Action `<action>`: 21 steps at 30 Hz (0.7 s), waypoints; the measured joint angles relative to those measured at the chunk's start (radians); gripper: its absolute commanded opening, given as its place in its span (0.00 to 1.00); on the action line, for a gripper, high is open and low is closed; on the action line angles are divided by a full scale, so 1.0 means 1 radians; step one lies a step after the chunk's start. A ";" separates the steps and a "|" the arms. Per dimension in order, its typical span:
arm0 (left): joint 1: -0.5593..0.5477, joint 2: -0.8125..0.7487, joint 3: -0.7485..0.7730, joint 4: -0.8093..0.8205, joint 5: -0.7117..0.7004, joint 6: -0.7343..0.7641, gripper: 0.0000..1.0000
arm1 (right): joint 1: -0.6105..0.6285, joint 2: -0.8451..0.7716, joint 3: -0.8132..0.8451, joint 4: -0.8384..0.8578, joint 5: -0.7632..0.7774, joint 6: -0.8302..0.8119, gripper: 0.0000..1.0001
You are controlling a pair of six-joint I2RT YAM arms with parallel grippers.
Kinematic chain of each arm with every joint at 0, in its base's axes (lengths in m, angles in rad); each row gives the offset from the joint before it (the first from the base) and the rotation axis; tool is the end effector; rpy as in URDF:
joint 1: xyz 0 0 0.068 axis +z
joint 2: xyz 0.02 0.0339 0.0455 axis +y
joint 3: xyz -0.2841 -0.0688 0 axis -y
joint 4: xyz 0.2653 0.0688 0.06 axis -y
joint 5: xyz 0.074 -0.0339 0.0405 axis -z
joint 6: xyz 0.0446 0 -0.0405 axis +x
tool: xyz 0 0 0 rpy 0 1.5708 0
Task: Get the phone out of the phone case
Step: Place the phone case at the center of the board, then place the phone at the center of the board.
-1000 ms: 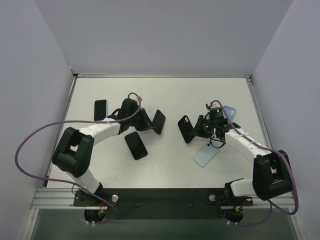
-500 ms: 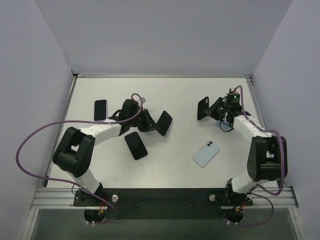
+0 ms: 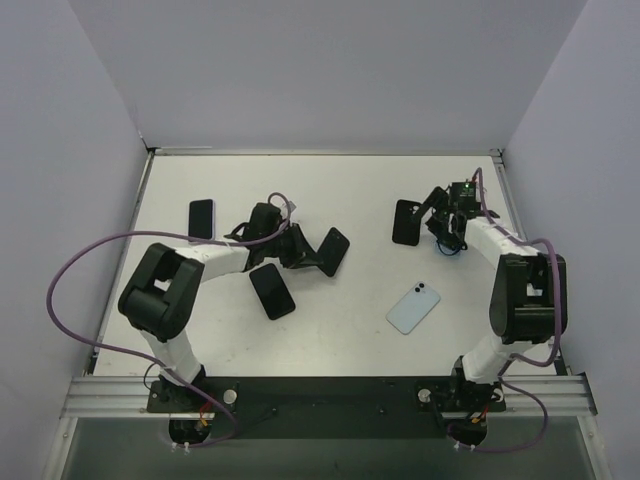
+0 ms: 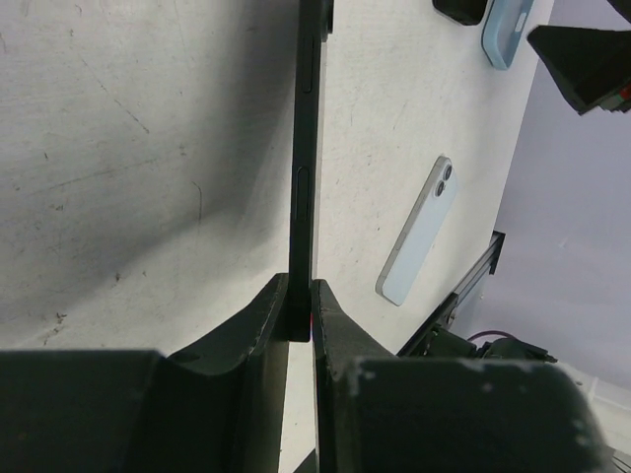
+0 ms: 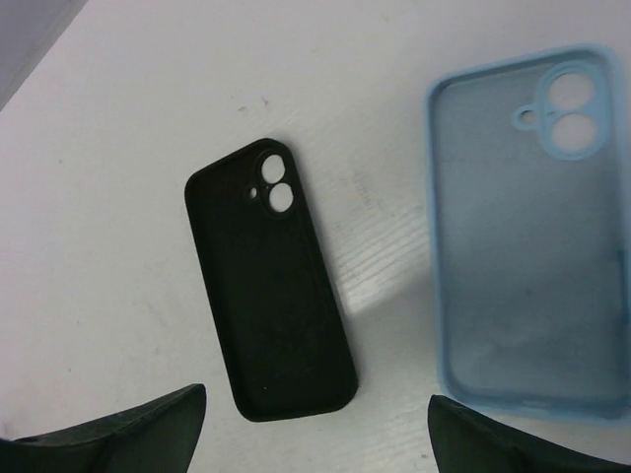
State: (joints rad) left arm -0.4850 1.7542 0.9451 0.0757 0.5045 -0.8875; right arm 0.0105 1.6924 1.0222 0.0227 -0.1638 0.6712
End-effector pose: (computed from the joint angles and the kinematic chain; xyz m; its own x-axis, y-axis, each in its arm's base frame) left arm 0.3282 -0.1973 0.1666 -0.9368 -0.2737 -0.2181 -0.0010 0.6253 -0.7804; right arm 0.3937 0.0114 0.2066 -0.5597 0.6078 -0.5634 0.2652 0.7754 0.5731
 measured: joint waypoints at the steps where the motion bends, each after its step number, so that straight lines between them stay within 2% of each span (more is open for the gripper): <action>1: 0.000 0.008 0.001 0.007 0.000 0.000 0.00 | -0.001 -0.019 0.000 -0.024 0.027 -0.009 1.00; 6: 0.000 0.059 0.046 0.022 -0.002 0.001 0.00 | -0.002 -0.171 -0.031 -0.083 0.129 -0.051 1.00; 13: -0.006 0.196 0.190 0.042 -0.009 0.000 0.00 | 0.060 -0.300 -0.106 -0.118 0.162 -0.080 0.99; 14: -0.008 0.217 0.214 0.044 -0.011 0.000 0.12 | 0.079 -0.303 -0.115 -0.125 0.161 -0.082 0.99; 16: -0.014 0.259 0.266 0.043 -0.017 0.000 0.29 | 0.117 -0.303 -0.126 -0.140 0.160 -0.086 0.99; 17: -0.018 0.275 0.290 0.042 -0.021 0.000 0.49 | 0.133 -0.304 -0.130 -0.147 0.159 -0.089 0.99; 19: -0.023 0.305 0.332 0.028 -0.033 0.003 0.66 | 0.164 -0.307 -0.137 -0.160 0.158 -0.093 1.00; 20: -0.026 0.318 0.347 0.013 -0.040 0.005 0.87 | 0.177 -0.310 -0.140 -0.166 0.157 -0.095 1.00; 21: -0.027 0.327 0.358 -0.001 -0.047 0.008 0.91 | 0.188 -0.313 -0.141 -0.173 0.156 -0.097 1.00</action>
State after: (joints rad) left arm -0.5117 2.0815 1.3033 0.0750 0.4572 -0.8791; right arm 0.1986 1.3792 0.8810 -0.1501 -0.0074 0.5747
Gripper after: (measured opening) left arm 0.620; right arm 0.994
